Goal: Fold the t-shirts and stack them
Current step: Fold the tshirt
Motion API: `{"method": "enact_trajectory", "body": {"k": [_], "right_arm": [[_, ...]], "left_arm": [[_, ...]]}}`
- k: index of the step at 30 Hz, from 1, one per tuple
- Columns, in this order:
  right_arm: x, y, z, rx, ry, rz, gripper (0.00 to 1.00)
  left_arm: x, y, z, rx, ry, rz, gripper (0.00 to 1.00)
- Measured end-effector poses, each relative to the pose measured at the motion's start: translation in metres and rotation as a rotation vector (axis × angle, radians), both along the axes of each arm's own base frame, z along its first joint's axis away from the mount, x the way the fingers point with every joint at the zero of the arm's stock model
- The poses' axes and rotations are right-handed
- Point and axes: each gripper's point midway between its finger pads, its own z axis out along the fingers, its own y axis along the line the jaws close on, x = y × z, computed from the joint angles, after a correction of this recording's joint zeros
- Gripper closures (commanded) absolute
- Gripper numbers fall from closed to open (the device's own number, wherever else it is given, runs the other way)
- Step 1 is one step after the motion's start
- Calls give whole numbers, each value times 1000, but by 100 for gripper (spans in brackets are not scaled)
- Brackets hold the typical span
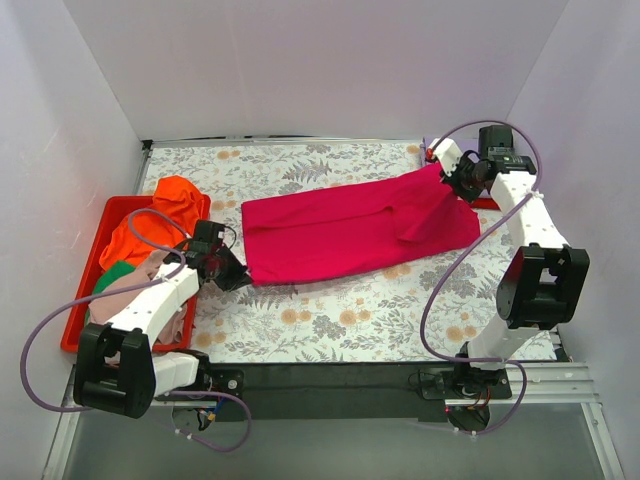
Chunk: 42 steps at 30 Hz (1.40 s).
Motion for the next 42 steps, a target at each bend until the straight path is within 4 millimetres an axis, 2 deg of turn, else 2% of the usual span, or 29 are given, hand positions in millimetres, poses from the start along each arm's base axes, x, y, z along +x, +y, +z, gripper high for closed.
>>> {"method": "enact_trajectory", "body": {"k": [11,22,27,36,42], "right_arm": [[8,-7,17,9,-41,-29,99],[21,-8,36,34,-85,-50,99],[32,-8,33,51,-75,-64,99],[50,-8,24,73,-56,-93,99],[57,-8,26,85,-61,-110,99]], "left_arm": [[14,11,11,-12,-25,36,100],[25,14,6,-12,-8,30,100],[33,17,8,-7,-11,33,100],[61,17,11,-1,-26,18,100],[78,17,3,6,-9,7,100]]}}
